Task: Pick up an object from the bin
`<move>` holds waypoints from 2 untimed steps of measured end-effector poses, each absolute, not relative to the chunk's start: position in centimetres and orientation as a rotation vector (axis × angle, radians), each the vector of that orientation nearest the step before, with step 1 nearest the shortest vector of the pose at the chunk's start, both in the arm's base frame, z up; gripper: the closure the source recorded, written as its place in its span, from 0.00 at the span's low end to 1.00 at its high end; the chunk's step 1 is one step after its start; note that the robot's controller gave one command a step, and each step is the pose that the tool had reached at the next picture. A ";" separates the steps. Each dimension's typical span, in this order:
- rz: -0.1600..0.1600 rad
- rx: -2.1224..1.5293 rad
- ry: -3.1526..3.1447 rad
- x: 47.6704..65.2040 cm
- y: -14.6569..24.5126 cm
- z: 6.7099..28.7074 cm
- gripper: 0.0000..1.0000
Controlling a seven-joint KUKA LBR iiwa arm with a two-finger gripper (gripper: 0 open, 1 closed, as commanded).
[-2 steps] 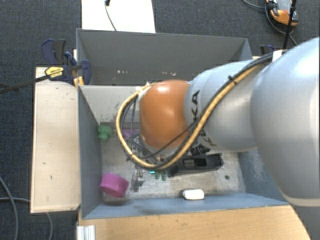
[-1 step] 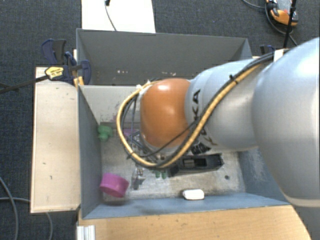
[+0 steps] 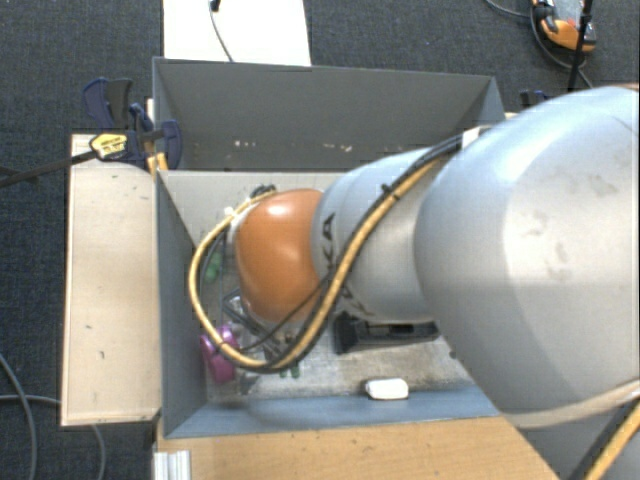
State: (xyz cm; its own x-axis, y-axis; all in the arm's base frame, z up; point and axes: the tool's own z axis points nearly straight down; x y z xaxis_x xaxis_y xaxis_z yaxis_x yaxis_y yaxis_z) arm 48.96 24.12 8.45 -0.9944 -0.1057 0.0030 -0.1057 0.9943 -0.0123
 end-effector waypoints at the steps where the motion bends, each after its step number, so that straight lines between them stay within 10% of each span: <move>1: 0.019 0.163 -3.135 49.0 24.1 8.4 1.00; 2: 0.003 0.094 -3.144 54.0 23.2 8.2 1.00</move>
Offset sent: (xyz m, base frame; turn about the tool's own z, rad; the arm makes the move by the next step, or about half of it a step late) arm 0.0579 -0.0119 -0.0145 0.0544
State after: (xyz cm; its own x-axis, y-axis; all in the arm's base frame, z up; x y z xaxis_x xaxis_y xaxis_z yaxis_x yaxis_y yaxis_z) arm 53.98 23.21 8.16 -0.9982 -0.0599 -0.0034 -0.0599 0.9982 -0.0019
